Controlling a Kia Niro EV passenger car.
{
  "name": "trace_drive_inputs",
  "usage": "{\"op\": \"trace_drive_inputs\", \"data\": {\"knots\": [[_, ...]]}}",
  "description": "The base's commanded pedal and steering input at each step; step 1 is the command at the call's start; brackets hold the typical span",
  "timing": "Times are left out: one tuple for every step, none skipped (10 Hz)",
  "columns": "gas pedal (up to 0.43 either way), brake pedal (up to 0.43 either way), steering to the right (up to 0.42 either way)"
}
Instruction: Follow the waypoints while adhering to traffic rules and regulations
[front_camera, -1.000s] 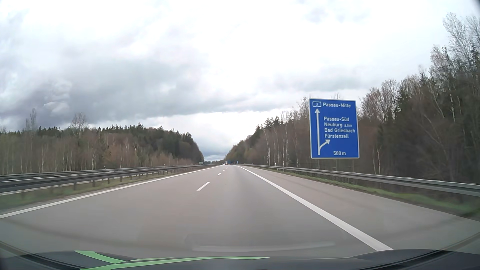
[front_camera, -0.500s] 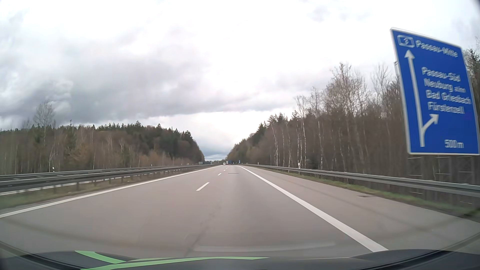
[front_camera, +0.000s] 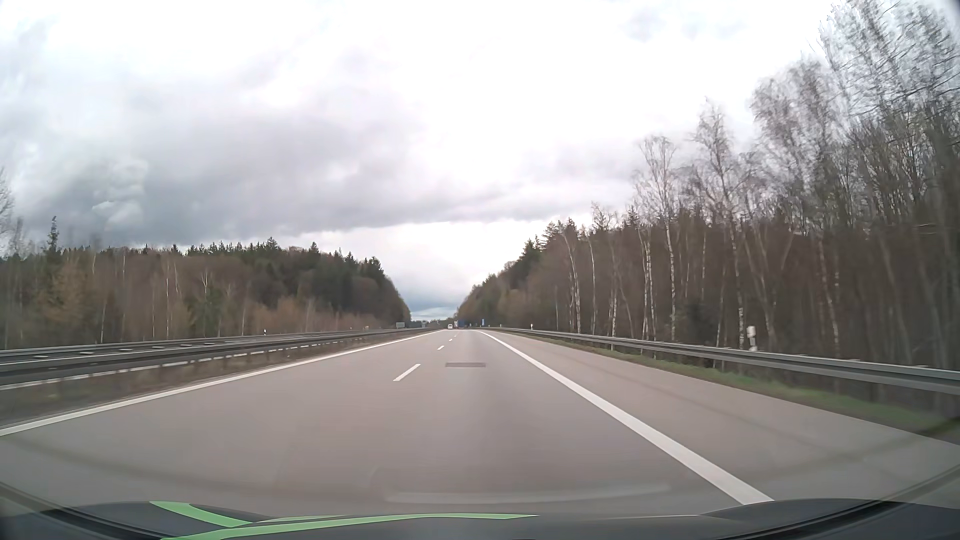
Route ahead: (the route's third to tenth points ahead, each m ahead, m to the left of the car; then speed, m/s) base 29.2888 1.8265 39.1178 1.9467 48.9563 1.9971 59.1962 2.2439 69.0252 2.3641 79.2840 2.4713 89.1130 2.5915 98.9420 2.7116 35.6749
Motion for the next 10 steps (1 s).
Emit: {"op": "trace_drive_inputs", "data": {"knots": [[0.441,0.000,-0.005],[0.441,0.000,-0.005],[0.441,0.000,-0.005],[0.441,0.000,-0.005],[0.441,0.000,-0.004],[0.441,0.000,-0.004],[0.441,0.000,-0.004],[0.441,0.000,-0.004],[0.441,0.000,-0.004],[0.441,0.000,-0.004]]}}
